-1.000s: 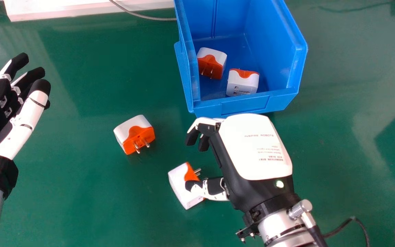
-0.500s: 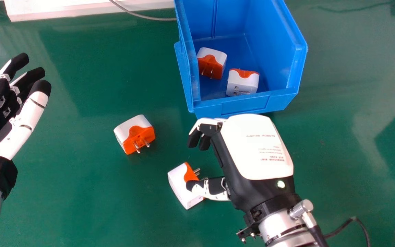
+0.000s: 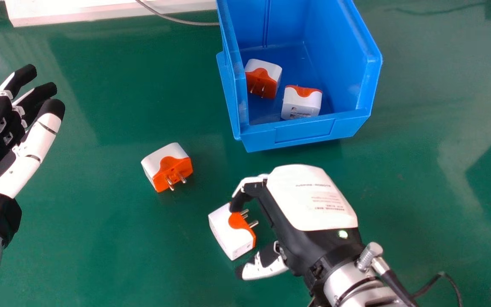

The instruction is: Pick all objects and put in blue box

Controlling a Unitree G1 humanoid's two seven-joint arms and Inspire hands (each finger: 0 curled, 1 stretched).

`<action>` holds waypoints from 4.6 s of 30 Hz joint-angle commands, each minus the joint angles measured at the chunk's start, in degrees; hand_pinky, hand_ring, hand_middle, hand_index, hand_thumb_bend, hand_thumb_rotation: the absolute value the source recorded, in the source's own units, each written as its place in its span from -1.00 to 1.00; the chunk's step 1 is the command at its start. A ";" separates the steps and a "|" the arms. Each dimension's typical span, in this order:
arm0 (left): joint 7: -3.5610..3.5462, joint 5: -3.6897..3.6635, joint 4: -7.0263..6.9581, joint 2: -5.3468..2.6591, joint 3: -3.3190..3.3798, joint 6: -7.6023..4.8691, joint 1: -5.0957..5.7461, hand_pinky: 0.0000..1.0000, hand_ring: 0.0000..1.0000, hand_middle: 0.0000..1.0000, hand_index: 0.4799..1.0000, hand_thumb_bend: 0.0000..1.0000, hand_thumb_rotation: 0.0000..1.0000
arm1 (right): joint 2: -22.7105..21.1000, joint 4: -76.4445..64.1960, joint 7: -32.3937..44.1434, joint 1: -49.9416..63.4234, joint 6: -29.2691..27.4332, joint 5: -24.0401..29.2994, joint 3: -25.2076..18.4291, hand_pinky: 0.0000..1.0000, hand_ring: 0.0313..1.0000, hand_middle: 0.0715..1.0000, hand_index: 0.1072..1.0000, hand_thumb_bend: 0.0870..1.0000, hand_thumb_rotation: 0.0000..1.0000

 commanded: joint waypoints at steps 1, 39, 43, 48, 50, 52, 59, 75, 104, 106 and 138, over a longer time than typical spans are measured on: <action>0.13 -0.65 -1.93 0.04 0.07 -0.19 0.20 0.65 0.77 0.71 0.60 -0.11 -0.08 | -0.06 -2.66 1.40 -0.31 -1.76 0.79 0.22 0.24 0.46 0.50 0.35 0.35 -1.00; 0.82 -1.44 -3.22 -0.39 -0.12 -0.40 1.48 0.67 0.78 0.72 0.58 -0.22 -0.16 | -9.95 14.73 1.39 -17.01 -22.80 10.05 -5.90 0.33 0.59 0.65 0.49 -0.06 -1.00; 0.93 -1.63 -4.06 -0.53 -0.19 -0.09 1.89 0.67 0.78 0.72 0.58 -0.22 -0.16 | -10.52 18.44 0.42 -18.43 -23.40 8.56 -5.30 0.32 0.58 0.64 0.46 -0.06 -1.00; 0.98 -1.66 -4.33 -0.44 -0.18 0.05 2.09 0.66 0.78 0.72 0.59 -0.23 -0.17 | -10.43 21.05 -1.11 -18.90 -22.80 6.97 -4.37 0.31 0.56 0.62 0.45 -0.09 -1.00; 0.96 -1.70 -4.49 -0.44 -0.12 0.09 2.29 0.66 0.78 0.72 0.59 -0.24 -0.18 | -10.21 22.05 -1.46 -18.95 -22.21 6.49 -4.03 0.31 0.56 0.62 0.44 -0.12 -1.00; 0.97 -1.74 -4.68 -0.48 -0.09 0.17 2.47 0.66 0.78 0.72 0.59 -0.24 -0.18 | -9.98 22.99 -1.67 -19.05 -21.70 6.11 -3.76 0.30 0.56 0.61 0.43 -0.18 -1.00; 1.09 -1.75 -5.81 -0.53 -0.06 0.80 3.06 0.66 0.78 0.72 0.59 -0.25 -0.19 | -9.62 24.25 -2.30 -19.41 -20.90 5.36 -3.05 0.32 0.56 0.59 0.43 -0.27 -1.00; 1.36 -1.97 -7.24 -0.53 -0.05 2.34 3.39 0.67 0.78 0.73 0.59 -0.28 -0.22 | -8.91 25.60 -4.09 -20.26 -20.17 4.27 -2.35 0.34 0.57 0.59 0.44 -0.41 -1.00; 2.05 -1.63 -9.81 -1.23 -0.34 4.27 3.28 0.66 0.77 0.72 0.58 -0.29 -0.19 | -9.85 34.34 -24.80 -20.06 -22.11 0.95 0.17 -0.11 0.05 0.13 0.03 -0.15 -0.96; 2.14 -1.58 -10.02 -1.23 -0.33 4.56 3.26 0.66 0.77 0.71 0.58 -0.29 -0.19 | -9.66 34.78 -25.29 -19.95 -22.02 1.51 0.06 -0.15 0.00 0.09 0.00 -0.13 -0.96; 1.60 -0.94 -8.22 -0.66 -0.11 3.95 2.30 0.66 0.77 0.71 0.56 -0.26 -0.13 | -8.38 29.75 -26.93 -17.82 -19.19 3.37 -0.79 -0.29 -0.20 -0.04 -0.14 -0.10 -1.00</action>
